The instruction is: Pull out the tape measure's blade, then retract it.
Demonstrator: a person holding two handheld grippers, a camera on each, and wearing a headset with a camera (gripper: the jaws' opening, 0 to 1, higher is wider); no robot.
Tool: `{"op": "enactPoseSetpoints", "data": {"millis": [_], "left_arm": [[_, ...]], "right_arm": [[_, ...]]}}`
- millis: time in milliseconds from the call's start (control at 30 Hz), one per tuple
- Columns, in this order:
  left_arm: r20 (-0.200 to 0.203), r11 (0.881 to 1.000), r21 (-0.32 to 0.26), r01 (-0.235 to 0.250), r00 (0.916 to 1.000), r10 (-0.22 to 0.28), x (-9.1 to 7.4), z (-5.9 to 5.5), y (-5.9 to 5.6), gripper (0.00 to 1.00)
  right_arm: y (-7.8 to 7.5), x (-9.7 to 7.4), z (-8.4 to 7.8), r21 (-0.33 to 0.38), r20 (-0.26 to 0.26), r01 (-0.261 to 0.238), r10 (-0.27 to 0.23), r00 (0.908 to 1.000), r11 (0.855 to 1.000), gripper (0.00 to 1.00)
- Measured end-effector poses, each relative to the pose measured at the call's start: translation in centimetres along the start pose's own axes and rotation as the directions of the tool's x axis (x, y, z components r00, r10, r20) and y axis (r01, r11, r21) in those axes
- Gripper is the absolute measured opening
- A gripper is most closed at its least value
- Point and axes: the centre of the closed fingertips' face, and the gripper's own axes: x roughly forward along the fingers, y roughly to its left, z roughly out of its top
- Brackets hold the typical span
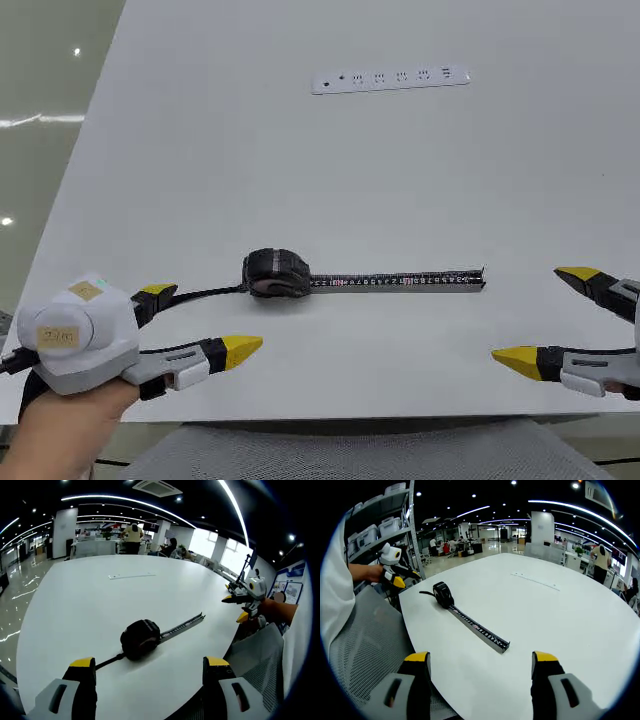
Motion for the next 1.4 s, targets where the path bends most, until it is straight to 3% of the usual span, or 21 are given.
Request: {"op": "enactPoseSetpoints", "data": {"millis": [167,333,867,1133,1400], "left_arm": [[-0.006,1.0,-0.008,0.007,1.0,-0.007,0.8,0.3,-1.0,0.85],[-0.013,1.0,-0.011,0.013,0.9998,-0.013,1.5,0.6,-1.2,0.85],[-0.026,0.999,0.019,0.029,0.9992,-0.029,4.0,1.7,-2.4,0.81],[-0.039,1.0,-0.009,0.02,0.999,-0.02,5.3,1.6,-2.5,0.77],[-0.049,0.998,-0.058,-0.034,0.9983,0.032,6.4,1.1,-1.5,0.78]], "right_arm": [[0.1,0.2,-0.1,0.004,-0.003,-0.011,0.011,0.9999,1.0,0.82],[0.1,0.2,-0.3,-0.008,-0.01,-0.02,0.02,0.9998,1.0,0.78],[-0.4,0.6,-0.5,0.003,-0.021,-0.036,0.036,0.9991,0.999,0.78],[-1.0,0.8,-0.6,0.006,-0.011,-0.031,0.032,0.9994,0.999,0.76],[-1.0,1.1,-0.7,0.005,-0.012,-0.037,0.037,0.9993,0.999,0.75]]}}
